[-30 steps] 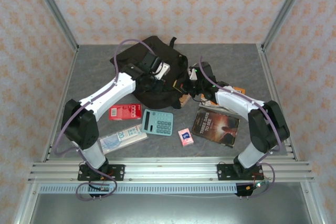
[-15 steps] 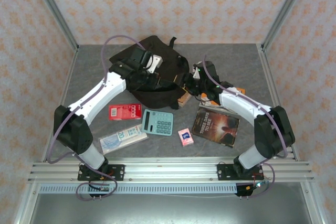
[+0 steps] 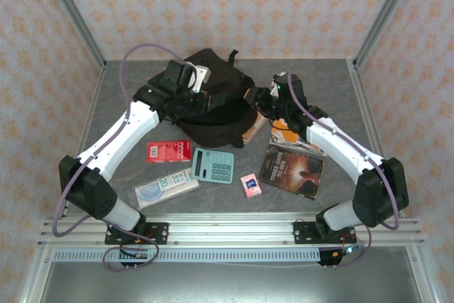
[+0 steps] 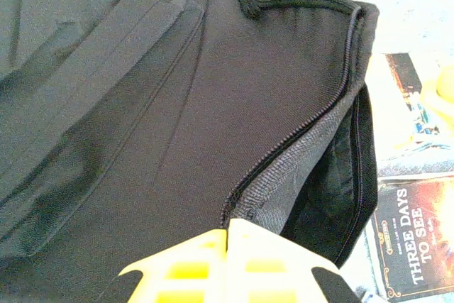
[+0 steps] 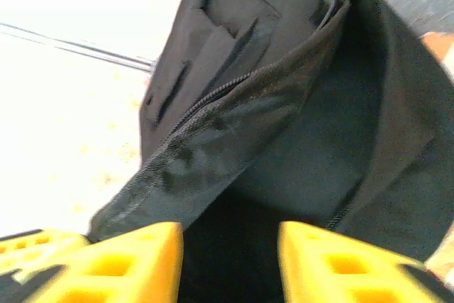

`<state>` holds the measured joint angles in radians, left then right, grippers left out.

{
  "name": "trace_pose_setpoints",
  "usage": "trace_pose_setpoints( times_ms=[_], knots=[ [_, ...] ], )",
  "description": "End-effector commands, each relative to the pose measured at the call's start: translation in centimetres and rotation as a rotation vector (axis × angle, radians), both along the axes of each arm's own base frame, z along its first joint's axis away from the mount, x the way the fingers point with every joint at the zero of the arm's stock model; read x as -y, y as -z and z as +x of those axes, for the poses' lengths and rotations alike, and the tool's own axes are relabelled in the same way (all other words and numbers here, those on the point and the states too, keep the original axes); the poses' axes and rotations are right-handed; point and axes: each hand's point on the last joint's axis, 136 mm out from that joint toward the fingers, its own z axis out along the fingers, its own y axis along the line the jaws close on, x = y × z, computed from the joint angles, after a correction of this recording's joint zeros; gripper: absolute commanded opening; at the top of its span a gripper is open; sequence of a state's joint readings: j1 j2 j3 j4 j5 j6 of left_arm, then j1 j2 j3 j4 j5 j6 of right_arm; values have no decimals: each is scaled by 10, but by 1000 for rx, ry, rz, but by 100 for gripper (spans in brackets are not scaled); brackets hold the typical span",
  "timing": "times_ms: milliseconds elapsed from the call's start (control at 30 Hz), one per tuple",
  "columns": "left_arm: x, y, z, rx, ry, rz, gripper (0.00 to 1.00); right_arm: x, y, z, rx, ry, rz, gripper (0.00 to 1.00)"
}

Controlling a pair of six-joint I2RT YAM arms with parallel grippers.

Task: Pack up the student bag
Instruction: Open the student bag at the top-center of the table.

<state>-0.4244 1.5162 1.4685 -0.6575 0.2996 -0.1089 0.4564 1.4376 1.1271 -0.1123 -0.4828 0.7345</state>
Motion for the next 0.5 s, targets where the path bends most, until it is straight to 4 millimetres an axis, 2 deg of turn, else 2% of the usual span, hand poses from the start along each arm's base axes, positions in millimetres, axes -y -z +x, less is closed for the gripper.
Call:
trace_pose_setpoints(
  times_ms=[0,67,100,300,467],
  knots=[
    [-5,-25,3,69,-36,-42,0,-13,3,3,-54,-56,-13,16],
    [-8,-28,4,73,-56,-51,0,-20,15,5,-86,-77,-19,4],
    [-9,-30,5,75,-65,-58,0,-24,19,6,-95,-87,-20,1],
    [-14,-40,4,86,-99,-100,0,-47,39,16,-126,-133,-38,0],
    [-14,-36,0,52,-99,-113,0,-59,50,32,-133,-119,-21,0]
  ],
)
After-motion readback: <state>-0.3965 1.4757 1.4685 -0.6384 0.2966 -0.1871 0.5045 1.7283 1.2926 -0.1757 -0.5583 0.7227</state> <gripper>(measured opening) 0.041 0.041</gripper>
